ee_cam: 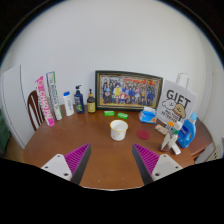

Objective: Pour water

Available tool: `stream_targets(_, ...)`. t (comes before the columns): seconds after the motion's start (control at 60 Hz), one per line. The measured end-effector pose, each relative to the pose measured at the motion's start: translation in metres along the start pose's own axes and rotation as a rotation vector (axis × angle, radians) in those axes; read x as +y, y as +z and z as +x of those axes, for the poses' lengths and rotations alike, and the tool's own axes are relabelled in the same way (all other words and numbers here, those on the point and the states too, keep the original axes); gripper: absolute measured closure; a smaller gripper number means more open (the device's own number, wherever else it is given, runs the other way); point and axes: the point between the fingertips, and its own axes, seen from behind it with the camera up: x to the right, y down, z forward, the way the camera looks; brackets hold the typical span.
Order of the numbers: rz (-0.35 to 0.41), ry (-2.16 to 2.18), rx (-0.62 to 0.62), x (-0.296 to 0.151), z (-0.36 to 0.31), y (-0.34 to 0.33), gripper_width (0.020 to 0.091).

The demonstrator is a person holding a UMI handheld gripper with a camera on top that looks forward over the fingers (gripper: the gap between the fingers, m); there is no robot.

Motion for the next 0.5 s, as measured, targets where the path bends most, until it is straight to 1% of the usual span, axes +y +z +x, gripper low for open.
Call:
stream_targets(0.317,0.047,0.011,0.119,0.057,0.193,0.043,0.0245)
stream_targets(0.4,0.057,0.031,0.133,0.072,0.236,0.065,0.0239)
stream_targets(0.5,0.081,0.062,0.135,0.08,0.274,0.096,0.0246)
